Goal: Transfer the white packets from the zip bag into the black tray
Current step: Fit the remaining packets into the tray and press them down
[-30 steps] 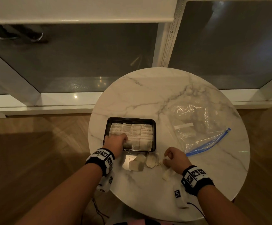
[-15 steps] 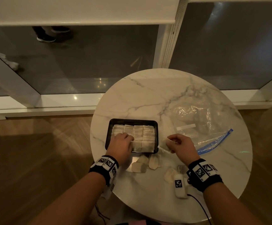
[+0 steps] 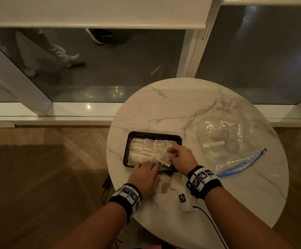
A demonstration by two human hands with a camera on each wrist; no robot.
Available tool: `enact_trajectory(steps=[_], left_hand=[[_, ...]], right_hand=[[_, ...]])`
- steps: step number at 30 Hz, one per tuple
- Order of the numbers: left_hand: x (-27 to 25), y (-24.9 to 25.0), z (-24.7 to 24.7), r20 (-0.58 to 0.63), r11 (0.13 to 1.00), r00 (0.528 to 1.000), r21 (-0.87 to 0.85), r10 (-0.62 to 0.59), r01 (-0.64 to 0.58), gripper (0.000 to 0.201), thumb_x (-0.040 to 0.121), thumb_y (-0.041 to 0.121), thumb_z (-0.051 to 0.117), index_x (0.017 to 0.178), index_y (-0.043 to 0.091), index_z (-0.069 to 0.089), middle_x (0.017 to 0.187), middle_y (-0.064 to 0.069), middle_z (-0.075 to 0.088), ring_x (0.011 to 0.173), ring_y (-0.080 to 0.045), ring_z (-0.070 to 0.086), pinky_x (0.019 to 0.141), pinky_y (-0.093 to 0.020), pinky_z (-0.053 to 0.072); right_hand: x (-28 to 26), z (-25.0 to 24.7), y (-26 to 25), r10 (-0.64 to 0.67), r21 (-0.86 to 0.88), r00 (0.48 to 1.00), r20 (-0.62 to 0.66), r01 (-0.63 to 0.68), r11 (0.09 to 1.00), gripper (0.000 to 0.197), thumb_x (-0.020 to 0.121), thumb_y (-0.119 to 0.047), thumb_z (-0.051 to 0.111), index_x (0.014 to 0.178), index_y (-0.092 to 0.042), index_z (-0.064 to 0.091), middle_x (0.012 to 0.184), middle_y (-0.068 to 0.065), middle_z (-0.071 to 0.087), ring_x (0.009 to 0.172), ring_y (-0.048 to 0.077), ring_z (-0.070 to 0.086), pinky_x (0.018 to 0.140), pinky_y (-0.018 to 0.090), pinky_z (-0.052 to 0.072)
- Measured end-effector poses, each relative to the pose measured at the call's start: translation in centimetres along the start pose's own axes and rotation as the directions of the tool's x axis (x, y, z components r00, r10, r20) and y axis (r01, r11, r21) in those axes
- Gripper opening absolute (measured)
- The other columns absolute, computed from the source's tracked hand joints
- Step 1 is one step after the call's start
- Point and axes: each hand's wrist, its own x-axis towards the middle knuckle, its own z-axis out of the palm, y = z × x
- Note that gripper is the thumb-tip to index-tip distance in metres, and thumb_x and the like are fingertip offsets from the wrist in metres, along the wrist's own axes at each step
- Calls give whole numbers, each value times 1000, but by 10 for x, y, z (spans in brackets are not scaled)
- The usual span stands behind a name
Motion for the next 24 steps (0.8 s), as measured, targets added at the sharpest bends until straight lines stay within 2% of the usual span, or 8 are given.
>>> enact_trajectory(steps=[2, 4, 6, 9, 13, 17, 24], left_hand=[[-1, -1, 0, -18, 999, 1000, -41, -6, 5, 47, 100, 43, 31, 139, 22, 45, 140, -1, 53, 127, -21, 49, 107, -43, 36], [-3, -2, -2, -62, 997, 997, -74, -35, 30, 42, 98, 42, 34, 132, 23, 49, 135, 1, 55, 123, -20, 51, 105, -41, 37], [-6, -4, -6, -104, 992, 989, -81, -105, 97, 36, 97, 41, 37, 125, 25, 53, 127, 3, 57, 117, -19, 52, 103, -39, 37], [-9, -11, -9, -119, 974, 967, -51, -225, 221, 38, 93, 48, 35, 115, 26, 57, 119, 4, 58, 114, -20, 53, 107, -42, 34], [-9, -19, -8, -65, 959, 957, -13, -283, 283, 53, 93, 58, 26, 118, 24, 59, 120, 1, 60, 117, -20, 52, 119, -45, 21], [-8, -20, -6, -45, 956, 955, -22, -292, 291, 58, 93, 62, 23, 120, 25, 59, 120, 1, 61, 119, -19, 54, 123, -48, 7], [-8, -18, -7, -23, 953, 953, -26, -302, 301, 55, 93, 62, 24, 118, 30, 60, 121, -1, 60, 122, -21, 51, 123, -50, 1]], right_hand=[[3, 4, -3, 13, -49, 1000, 24, -12, 999, 19, 88, -9, 64, 101, -20, 71, 99, -2, 67, 86, 12, 62, 68, 19, 50], [5, 9, -5, 18, -81, 999, 48, -14, 997, 19, 88, -9, 63, 101, -20, 71, 99, -2, 66, 88, 13, 61, 75, 22, 52], [8, 13, -6, 16, -110, 997, 70, -8, 994, 18, 88, -10, 64, 103, -19, 71, 99, -3, 66, 91, 13, 62, 80, 23, 51], [13, 19, -7, 15, -130, 994, 109, 0, 991, 15, 88, -11, 65, 99, -20, 70, 96, -3, 67, 89, 13, 62, 80, 23, 51], [19, 27, -10, 12, -215, 989, 148, 20, 976, 19, 86, -12, 66, 88, -31, 66, 90, -7, 66, 86, 12, 64, 83, 30, 56], [22, 33, -13, 1, -281, 988, 157, 44, 959, 16, 87, -14, 64, 93, -28, 71, 99, -3, 70, 92, 15, 66, 87, 32, 56], [26, 38, -12, -40, -311, 986, 160, 89, 946, 15, 88, -12, 63, 95, -22, 72, 102, 2, 68, 94, 19, 65, 85, 31, 55]])
